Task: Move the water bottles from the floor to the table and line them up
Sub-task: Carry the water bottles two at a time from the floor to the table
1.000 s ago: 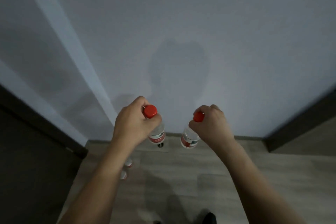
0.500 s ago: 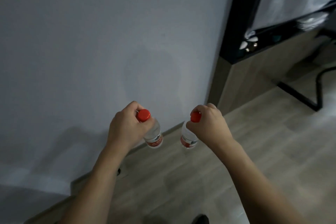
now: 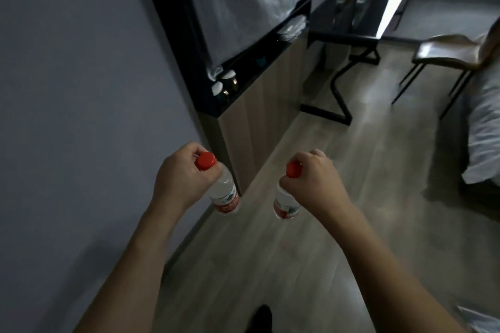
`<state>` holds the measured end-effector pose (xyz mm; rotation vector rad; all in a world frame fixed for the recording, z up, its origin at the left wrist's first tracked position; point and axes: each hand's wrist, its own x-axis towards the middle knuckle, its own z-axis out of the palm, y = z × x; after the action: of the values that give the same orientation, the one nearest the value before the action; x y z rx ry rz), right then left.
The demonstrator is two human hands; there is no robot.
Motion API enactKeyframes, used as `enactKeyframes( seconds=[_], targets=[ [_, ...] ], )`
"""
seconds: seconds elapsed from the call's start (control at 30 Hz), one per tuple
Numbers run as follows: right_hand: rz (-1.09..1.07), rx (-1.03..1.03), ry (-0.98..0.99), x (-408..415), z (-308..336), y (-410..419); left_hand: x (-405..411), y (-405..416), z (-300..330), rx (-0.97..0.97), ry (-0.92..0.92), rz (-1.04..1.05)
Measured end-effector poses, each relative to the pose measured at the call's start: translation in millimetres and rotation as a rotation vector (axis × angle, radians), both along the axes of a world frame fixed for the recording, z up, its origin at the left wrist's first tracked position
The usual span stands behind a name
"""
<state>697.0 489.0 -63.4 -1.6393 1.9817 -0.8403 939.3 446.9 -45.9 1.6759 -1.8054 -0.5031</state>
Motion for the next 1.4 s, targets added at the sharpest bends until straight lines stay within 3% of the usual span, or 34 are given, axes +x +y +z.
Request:
enactKeyframes(
  seconds=[0.47,0.77,1.4],
  targets=[
    [-0.236,0.076,0.075,-171.4,-11.3,-161.5,-188.2,-221.3,-13.4,0.055,0.080,-0.264],
    [-0.356,-0.023,0.048,-272.8,3.9,-275.7,-302.7,-357.0,0.6,0.041,0.072,-0.348],
    [-0.361,0.029,0.020,-549.3,-10.6,-518.6,-591.6,-605.2,-16.2,0.029,0.110,-0.439]
  ],
)
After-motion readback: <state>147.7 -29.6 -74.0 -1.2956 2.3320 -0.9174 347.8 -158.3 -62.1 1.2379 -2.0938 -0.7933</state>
